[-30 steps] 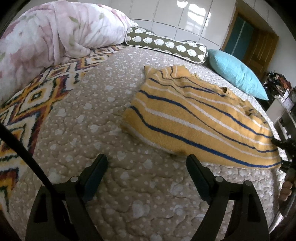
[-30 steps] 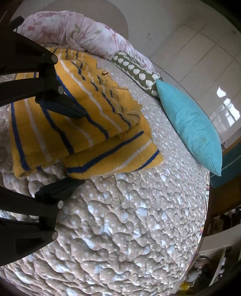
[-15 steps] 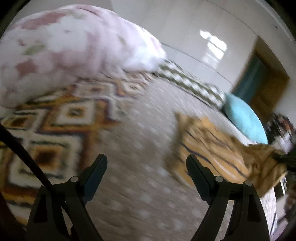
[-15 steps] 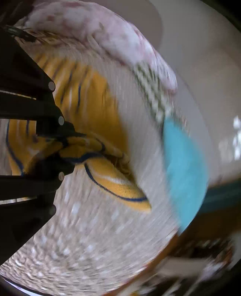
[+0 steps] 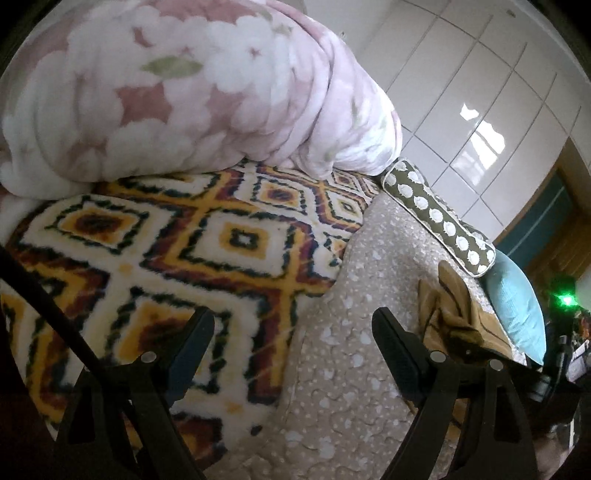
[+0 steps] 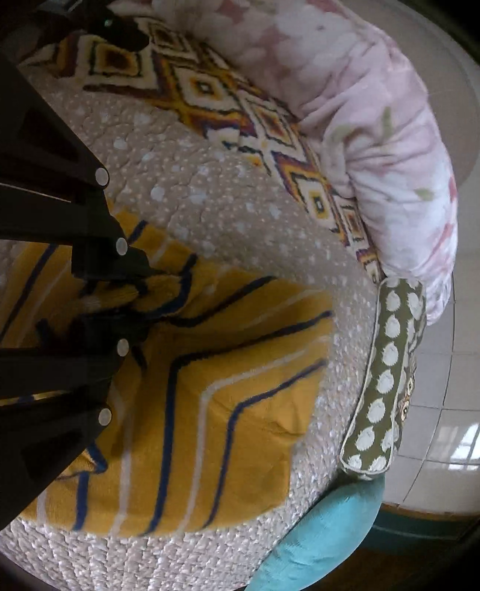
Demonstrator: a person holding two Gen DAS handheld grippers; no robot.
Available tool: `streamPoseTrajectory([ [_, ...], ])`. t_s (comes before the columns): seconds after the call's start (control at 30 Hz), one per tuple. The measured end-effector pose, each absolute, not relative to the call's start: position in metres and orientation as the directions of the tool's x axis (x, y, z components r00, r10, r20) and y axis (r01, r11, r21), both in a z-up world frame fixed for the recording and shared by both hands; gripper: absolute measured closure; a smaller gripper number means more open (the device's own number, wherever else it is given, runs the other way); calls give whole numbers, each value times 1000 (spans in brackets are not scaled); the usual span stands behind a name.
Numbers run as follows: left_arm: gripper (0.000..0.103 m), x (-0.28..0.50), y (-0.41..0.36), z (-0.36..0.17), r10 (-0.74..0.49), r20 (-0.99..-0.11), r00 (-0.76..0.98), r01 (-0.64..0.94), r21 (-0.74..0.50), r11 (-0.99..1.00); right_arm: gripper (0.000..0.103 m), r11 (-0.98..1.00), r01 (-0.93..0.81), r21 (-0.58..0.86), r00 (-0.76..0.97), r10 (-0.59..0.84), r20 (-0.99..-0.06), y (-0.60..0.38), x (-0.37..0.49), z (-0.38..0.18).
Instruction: Fold small clothes
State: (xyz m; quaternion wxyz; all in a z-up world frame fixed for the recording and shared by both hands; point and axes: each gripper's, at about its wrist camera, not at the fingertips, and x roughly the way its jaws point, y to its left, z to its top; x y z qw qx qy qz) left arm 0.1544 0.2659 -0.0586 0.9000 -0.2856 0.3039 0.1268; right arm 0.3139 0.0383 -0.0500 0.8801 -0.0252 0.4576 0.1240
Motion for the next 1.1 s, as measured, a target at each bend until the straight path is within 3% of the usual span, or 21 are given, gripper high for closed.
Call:
streamPoseTrajectory([
  [0.3,17,157,267,-64,46,-637,770,-416,-446,793,89,956,-291,-38,555,136,-821,57,300,-45],
  [0.4,17,158,267,-65,43,-638,769,-415,-446,793,79,925,-378,40,516,247,-821,54,291,-31],
  [0.5,17,159,268,-66,37,-639,768,-414,-452,790,73,829,-488,272,404,491,-772,37,274,-5],
  [0.67,17,159,262,-67,22,-638,769,-400,-454,796,73,890,-426,164,581,408,-704,-8,253,29],
  [0.8,17,158,256,-68,20,-640,768,-391,-444,806,90,958,-251,138,614,268,-742,-40,272,7],
  [0.97,17,160,255,-69,13,-644,765,-390,-447,805,93,878,-259,403,383,477,-791,-32,279,-53],
  [1.1,17,160,254,-69,7,-645,764,-386,-448,806,94,824,-360,437,240,535,-810,14,256,-88],
])
